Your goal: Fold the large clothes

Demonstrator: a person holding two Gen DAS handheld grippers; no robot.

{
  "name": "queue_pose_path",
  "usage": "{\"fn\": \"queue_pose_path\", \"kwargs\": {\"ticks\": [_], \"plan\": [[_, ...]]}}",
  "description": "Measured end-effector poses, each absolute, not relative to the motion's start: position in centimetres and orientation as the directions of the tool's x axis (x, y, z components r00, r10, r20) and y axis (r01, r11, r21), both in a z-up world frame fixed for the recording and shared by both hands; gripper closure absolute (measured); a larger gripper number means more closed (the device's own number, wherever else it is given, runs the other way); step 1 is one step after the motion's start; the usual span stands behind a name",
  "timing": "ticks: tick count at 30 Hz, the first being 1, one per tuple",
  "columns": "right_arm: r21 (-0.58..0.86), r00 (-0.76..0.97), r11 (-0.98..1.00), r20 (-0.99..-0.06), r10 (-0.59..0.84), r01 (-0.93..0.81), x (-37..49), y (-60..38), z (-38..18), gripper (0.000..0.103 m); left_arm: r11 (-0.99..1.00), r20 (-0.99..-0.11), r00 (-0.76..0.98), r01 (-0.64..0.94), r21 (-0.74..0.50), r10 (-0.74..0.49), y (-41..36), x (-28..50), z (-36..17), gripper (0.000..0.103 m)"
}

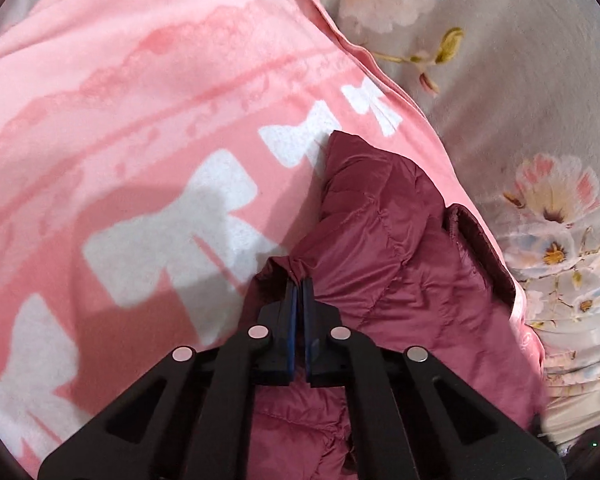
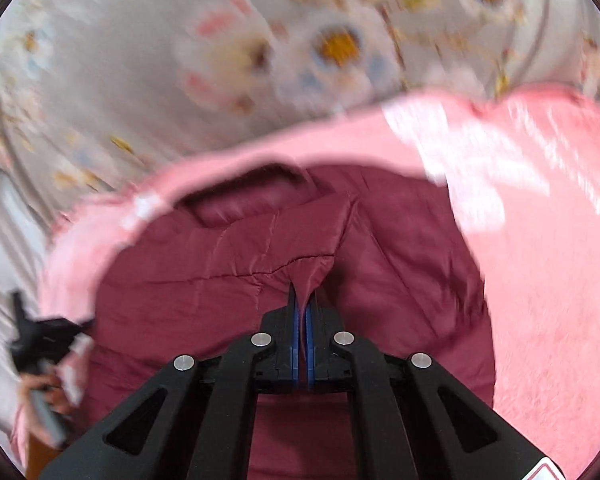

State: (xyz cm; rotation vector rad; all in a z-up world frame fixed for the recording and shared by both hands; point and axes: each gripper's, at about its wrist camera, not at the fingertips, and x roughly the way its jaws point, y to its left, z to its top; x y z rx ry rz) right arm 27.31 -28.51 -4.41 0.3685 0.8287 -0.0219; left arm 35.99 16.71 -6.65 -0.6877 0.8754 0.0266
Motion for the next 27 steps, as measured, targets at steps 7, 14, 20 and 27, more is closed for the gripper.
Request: {"fn": "queue_pose_path", "kwargs": {"ticks": [7,14,20,27], "plan": [[0.277,0.633,0.947,-0.765,0.115,0.163,27.6,-28.1,-8.6,0.101,0.827,-0.738,0.647,-0.299,-0.475,-0.19,16.5,35.1,-8.5,0.102],[0.275,0.646,0.947,-0.756,0.107,0.165,27.4,-28.1,-9.4,0.102,0.853,-0.731,0.66,-0.274,-0.445,-0.169,16.0,34.8,-9.0,0.102],[0.236,0.65,0.958,-0.756,0.075,0.165,27.4,-27.6,-9.6,0.103,0.896,-0.736,0.67,-0.259,-0.36,-0.102,14.8,34.7,-8.9,0.102],[0.285,0.65,0.945,-0.752,0.115,0.163,27.1,-28.4,-9.2,0.101,0.921,-0.745,0.663,-0.241,-0.306,-0.074,14.2,34.7,-8.6,0.099]]}}
